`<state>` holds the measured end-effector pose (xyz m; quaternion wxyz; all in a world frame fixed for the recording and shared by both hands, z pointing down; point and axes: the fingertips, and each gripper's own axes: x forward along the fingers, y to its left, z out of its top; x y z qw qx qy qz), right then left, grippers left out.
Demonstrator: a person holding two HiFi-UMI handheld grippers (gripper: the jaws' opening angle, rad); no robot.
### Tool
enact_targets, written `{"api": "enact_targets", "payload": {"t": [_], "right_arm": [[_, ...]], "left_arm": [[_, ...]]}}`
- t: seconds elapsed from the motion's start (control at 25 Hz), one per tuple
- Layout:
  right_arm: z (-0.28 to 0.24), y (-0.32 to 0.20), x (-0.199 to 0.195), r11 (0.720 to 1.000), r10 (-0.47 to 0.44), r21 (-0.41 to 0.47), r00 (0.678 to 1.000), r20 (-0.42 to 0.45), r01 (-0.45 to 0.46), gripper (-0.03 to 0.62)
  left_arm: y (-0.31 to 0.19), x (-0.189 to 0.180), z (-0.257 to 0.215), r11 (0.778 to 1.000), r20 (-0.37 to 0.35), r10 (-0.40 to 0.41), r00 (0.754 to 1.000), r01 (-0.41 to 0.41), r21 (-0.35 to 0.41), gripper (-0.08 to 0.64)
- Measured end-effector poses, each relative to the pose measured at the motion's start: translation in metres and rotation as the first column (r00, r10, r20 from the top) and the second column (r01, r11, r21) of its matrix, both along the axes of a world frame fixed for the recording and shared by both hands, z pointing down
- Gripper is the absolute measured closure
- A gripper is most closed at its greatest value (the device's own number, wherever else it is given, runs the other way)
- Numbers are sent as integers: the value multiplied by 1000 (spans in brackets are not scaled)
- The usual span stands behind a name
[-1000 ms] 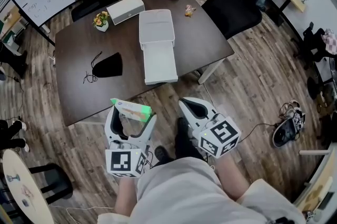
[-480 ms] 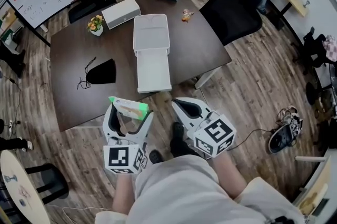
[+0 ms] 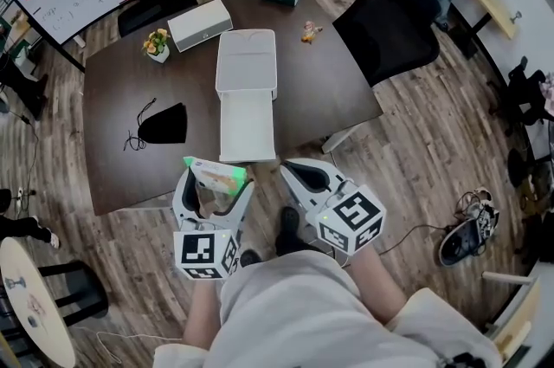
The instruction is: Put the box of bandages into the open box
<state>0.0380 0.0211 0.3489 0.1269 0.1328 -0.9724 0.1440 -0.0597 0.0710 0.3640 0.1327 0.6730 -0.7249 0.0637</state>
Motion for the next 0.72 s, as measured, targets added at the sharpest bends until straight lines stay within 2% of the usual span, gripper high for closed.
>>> {"api": "enact_targets", "payload": {"t": [0.72], "right_arm": [[20,-57,11,997,-50,-62,999,-11,49,588]], "left_arm": [[-51,29,22,996,20,-9,1000,11,-90,64]]}}
